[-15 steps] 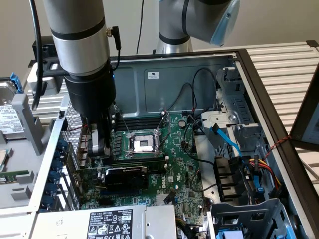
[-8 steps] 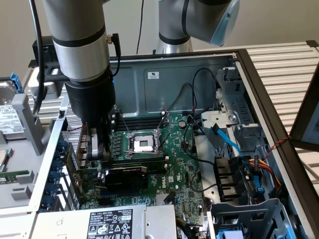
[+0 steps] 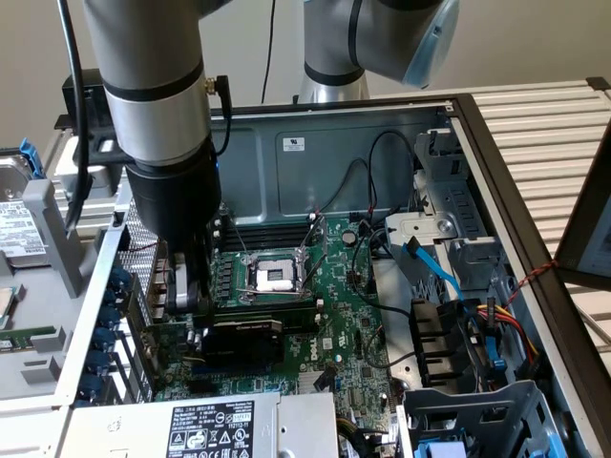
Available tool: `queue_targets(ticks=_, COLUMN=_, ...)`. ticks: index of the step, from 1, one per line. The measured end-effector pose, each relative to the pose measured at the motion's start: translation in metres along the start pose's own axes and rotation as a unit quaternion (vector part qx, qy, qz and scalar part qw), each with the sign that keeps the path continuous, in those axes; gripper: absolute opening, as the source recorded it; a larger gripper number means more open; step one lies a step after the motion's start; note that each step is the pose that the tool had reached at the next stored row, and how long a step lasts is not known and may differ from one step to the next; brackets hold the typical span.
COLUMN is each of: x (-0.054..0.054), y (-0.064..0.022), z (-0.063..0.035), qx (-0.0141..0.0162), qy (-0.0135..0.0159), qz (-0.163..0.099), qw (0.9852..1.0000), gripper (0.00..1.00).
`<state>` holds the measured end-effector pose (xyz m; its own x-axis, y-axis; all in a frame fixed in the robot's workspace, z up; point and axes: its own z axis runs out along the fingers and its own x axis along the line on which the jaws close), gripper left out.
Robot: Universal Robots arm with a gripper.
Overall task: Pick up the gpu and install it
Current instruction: 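Press down on the gpu until it lock into place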
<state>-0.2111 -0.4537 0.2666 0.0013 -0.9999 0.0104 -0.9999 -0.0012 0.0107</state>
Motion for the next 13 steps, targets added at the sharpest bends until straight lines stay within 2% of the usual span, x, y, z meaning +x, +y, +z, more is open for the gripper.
queue_targets(ticks=5, x=-0.0001, y=0.0002, z=-0.0012, qx=-0.0028, qy=-0.0007, qz=0.000, qw=1.0000, gripper=0.11)
queue_targets(ticks=8, x=0.0000, y=-0.0004, z=-0.0042, qx=-0.0033, qy=-0.0002, qz=0.000, qw=1.0000, gripper=0.11)
queue_targets(ticks=13, x=0.0001, y=-0.0094, z=-0.0061, qx=-0.0035, qy=0.0004, qz=0.000, qw=1.0000, gripper=0.11)
